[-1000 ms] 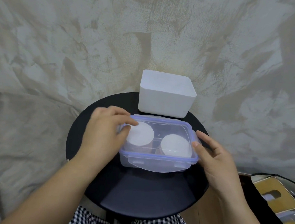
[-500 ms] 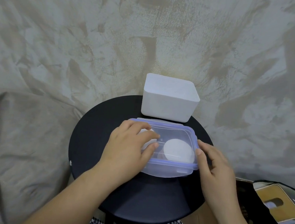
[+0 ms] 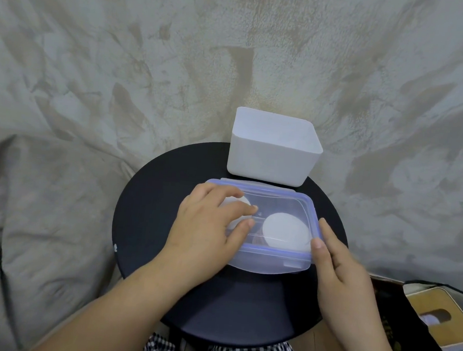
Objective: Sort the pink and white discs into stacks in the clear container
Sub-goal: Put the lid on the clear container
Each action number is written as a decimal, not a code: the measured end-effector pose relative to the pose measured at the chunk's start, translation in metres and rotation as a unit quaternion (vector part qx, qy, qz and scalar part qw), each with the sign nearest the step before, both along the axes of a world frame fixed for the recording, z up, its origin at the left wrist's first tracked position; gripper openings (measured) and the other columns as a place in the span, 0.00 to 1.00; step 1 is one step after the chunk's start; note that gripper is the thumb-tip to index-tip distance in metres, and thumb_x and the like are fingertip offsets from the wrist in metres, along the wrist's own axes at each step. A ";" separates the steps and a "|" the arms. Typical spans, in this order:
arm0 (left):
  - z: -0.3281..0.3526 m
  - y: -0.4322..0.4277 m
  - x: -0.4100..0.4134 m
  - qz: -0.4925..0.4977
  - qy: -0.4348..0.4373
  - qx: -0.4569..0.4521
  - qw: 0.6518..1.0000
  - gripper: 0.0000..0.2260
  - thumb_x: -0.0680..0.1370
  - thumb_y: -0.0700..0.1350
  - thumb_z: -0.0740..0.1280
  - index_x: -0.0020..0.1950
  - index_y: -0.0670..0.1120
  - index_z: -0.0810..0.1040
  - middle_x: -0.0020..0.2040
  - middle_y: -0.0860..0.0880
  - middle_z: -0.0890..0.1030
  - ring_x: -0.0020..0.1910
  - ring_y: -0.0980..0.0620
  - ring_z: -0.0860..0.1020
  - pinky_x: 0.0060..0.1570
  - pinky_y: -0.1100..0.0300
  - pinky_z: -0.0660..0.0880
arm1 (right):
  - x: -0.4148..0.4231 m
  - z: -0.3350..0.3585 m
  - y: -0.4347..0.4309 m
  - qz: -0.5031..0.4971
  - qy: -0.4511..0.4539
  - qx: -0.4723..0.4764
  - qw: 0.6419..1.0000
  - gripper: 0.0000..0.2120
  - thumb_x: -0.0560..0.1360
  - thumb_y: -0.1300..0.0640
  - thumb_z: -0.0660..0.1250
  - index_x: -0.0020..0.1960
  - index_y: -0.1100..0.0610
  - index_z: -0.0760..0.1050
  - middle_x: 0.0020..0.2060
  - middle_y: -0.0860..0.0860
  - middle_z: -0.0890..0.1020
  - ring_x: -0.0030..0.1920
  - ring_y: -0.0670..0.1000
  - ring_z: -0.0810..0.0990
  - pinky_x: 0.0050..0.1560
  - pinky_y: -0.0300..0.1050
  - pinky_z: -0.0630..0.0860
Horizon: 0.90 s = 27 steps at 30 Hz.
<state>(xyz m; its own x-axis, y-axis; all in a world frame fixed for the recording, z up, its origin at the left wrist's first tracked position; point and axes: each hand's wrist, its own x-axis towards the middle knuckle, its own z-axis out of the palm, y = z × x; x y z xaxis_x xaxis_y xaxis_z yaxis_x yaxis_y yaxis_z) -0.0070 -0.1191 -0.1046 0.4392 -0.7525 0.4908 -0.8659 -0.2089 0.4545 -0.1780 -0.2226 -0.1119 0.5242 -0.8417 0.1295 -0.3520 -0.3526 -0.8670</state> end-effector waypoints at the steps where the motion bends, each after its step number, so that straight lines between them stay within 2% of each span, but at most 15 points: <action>1: 0.000 0.000 0.000 -0.001 0.000 -0.002 1.000 0.16 0.75 0.55 0.56 0.51 0.55 0.82 0.55 0.53 0.79 0.56 0.54 0.67 0.55 0.55 0.66 | 0.000 0.000 0.000 0.003 -0.006 0.005 1.000 0.21 0.78 0.53 0.57 0.71 0.51 0.65 0.61 0.35 0.67 0.62 0.35 0.64 0.46 0.12 0.57; 5: 0.000 0.000 -0.001 0.002 -0.003 -0.009 1.000 0.16 0.75 0.55 0.56 0.51 0.54 0.82 0.55 0.53 0.79 0.56 0.54 0.66 0.55 0.56 0.65 | -0.002 0.002 -0.002 0.010 -0.043 0.046 0.998 0.20 0.78 0.54 0.58 0.70 0.50 0.65 0.62 0.35 0.68 0.62 0.34 0.65 0.46 0.12 0.58; 7: 0.001 0.000 -0.001 0.004 0.000 -0.009 1.000 0.17 0.74 0.55 0.56 0.51 0.54 0.82 0.54 0.53 0.79 0.56 0.53 0.69 0.56 0.56 0.65 | -0.002 0.003 -0.002 0.021 -0.048 0.042 0.998 0.22 0.77 0.51 0.59 0.70 0.48 0.64 0.63 0.35 0.67 0.63 0.33 0.64 0.48 0.13 0.58; 9: 0.002 0.000 -0.002 0.006 0.005 -0.015 1.000 0.16 0.74 0.55 0.57 0.51 0.53 0.83 0.54 0.53 0.80 0.55 0.51 0.71 0.56 0.58 0.64 | -0.001 0.003 -0.001 0.056 -0.030 -0.002 0.998 0.27 0.71 0.44 0.60 0.69 0.41 0.58 0.67 0.34 0.62 0.66 0.32 0.61 0.55 0.16 0.56; 11: 0.001 0.001 -0.002 0.010 0.018 -0.036 0.999 0.16 0.74 0.55 0.58 0.49 0.52 0.83 0.53 0.53 0.80 0.54 0.52 0.72 0.55 0.62 0.63 | 0.000 0.002 0.000 0.103 0.014 -0.082 0.991 0.33 0.66 0.39 0.61 0.68 0.37 0.53 0.71 0.33 0.53 0.71 0.32 0.51 0.62 0.20 0.50; 12: 0.000 0.002 -0.002 0.011 0.023 -0.047 0.999 0.15 0.74 0.55 0.59 0.49 0.51 0.83 0.53 0.52 0.79 0.55 0.52 0.72 0.56 0.64 0.62 | 0.001 0.000 -0.002 0.127 0.030 -0.127 0.983 0.33 0.67 0.37 0.63 0.69 0.37 0.53 0.72 0.33 0.51 0.72 0.33 0.46 0.64 0.20 0.47; 14: -0.004 0.006 -0.003 0.008 0.021 -0.058 0.998 0.15 0.75 0.54 0.60 0.49 0.49 0.83 0.54 0.50 0.78 0.57 0.51 0.71 0.57 0.66 0.62 | 0.001 -0.005 -0.008 0.165 0.041 -0.201 0.965 0.30 0.70 0.35 0.64 0.68 0.38 0.58 0.72 0.37 0.55 0.73 0.36 0.46 0.67 0.23 0.46; 17: -0.011 0.017 -0.001 -0.022 0.026 -0.044 0.998 0.21 0.77 0.60 0.56 0.56 0.48 0.80 0.63 0.48 0.74 0.65 0.52 0.66 0.65 0.70 0.57 | 0.001 -0.010 -0.016 0.171 0.038 -0.225 0.958 0.29 0.69 0.34 0.60 0.68 0.41 0.64 0.72 0.38 0.59 0.74 0.39 0.50 0.69 0.26 0.48; 20: -0.013 0.028 0.001 -0.046 0.097 -0.011 0.994 0.27 0.75 0.67 0.52 0.64 0.53 0.75 0.73 0.54 0.62 0.74 0.60 0.54 0.66 0.78 0.48 | 0.002 -0.015 -0.017 0.167 0.019 -0.233 0.958 0.33 0.70 0.31 0.58 0.70 0.45 0.63 0.72 0.41 0.62 0.74 0.41 0.53 0.70 0.29 0.49; 23: -0.013 0.033 -0.001 -0.042 0.172 -0.020 0.984 0.28 0.70 0.66 0.59 0.67 0.55 0.70 0.74 0.59 0.55 0.72 0.68 0.48 0.62 0.82 0.49 | 0.003 -0.018 -0.016 0.159 0.010 -0.233 0.959 0.32 0.70 0.34 0.60 0.70 0.46 0.63 0.72 0.43 0.63 0.74 0.42 0.54 0.70 0.31 0.51; 27: -0.009 0.034 -0.005 -0.040 0.246 -0.051 0.967 0.31 0.64 0.63 0.72 0.65 0.59 0.69 0.72 0.65 0.55 0.70 0.73 0.52 0.63 0.80 0.53 | 0.002 -0.020 -0.017 0.158 0.012 -0.246 0.956 0.33 0.71 0.30 0.56 0.70 0.47 0.62 0.72 0.44 0.63 0.74 0.43 0.54 0.71 0.32 0.51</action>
